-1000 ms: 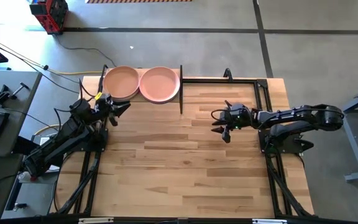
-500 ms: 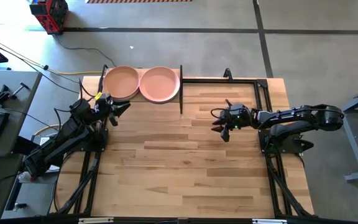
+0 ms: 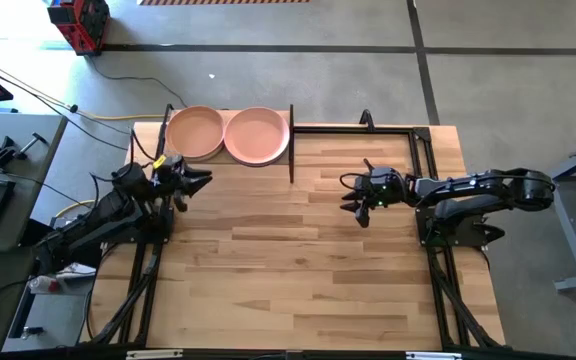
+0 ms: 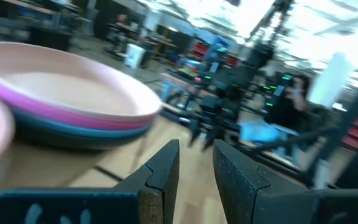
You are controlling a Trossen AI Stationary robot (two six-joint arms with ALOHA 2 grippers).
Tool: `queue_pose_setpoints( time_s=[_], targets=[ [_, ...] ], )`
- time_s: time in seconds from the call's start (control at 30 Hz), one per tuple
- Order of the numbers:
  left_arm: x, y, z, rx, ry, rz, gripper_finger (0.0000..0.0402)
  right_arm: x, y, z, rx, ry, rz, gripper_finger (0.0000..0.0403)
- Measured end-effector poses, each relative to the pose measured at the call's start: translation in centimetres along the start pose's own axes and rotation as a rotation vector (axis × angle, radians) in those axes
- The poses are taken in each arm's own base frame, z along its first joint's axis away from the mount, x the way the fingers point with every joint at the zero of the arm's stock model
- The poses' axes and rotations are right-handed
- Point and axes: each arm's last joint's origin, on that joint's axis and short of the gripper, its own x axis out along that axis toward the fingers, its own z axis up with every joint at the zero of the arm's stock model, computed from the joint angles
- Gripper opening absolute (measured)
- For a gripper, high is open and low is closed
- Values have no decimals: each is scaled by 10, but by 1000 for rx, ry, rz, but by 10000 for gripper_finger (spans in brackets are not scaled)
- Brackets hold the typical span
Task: Place and stack plates onto a shelf
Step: Return to Home Position
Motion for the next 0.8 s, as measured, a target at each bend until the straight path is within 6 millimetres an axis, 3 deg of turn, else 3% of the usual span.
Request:
queue_pose_setpoints(
  time_s=[0.3, 0.8],
  targets=[
    [-1, -19, -4, -4, 48, -210, 85, -24, 8, 13, -23, -108, 19, 145],
    [-2, -33, -10, -16, 114, -376, 85, -102, 29, 37, -120, -556, 102, 145]
  ],
)
